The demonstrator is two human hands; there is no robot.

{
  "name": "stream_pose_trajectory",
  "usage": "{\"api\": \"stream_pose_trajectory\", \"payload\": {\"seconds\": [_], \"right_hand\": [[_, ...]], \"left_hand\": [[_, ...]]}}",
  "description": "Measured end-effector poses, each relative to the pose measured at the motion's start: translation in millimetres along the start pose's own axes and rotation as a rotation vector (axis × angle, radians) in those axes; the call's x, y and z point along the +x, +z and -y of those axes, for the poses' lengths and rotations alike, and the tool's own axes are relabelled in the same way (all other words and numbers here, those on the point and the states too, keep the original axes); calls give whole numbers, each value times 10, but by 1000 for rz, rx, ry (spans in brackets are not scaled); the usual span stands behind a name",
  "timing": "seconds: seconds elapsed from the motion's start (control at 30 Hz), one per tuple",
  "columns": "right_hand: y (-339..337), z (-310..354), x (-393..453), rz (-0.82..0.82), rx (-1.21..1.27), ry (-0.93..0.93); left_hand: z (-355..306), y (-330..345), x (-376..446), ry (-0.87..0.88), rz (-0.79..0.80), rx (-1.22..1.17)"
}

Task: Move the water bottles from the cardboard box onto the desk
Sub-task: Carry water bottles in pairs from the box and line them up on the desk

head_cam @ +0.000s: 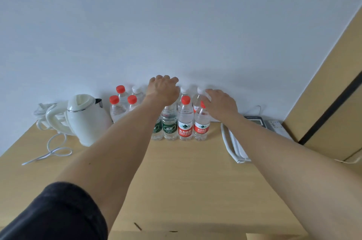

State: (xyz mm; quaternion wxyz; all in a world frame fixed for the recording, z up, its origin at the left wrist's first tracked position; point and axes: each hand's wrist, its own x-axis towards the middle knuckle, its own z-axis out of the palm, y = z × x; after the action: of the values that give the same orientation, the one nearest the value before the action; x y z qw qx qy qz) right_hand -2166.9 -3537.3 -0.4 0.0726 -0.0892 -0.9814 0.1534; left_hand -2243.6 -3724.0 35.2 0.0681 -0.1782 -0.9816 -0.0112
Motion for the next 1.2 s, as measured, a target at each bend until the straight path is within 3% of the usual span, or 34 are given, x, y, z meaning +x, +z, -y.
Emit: {"api": "stream_pose_trajectory", "payload": {"seconds": [0.23,0.47,0.8,0.93,1.2], "right_hand": [[-304,-635,-430,39,-80,217],[-535,-1211,-1470,20,-107,586],[-547,-1685,-3548,-94,-60,1116],[-648,-1815,-4283,-125,-77,1248],[-793,-2217,-5493,-88,-44,1422]], "left_hand": [[-872,150,116,228,35,-36],[-1989,254,-204,597,87,-52],[-3452,371,-1691,1110,158,-49],[-3958,367,-2329,1280,193,-53],[-4944,378,-3378,1427,205,-48]]}}
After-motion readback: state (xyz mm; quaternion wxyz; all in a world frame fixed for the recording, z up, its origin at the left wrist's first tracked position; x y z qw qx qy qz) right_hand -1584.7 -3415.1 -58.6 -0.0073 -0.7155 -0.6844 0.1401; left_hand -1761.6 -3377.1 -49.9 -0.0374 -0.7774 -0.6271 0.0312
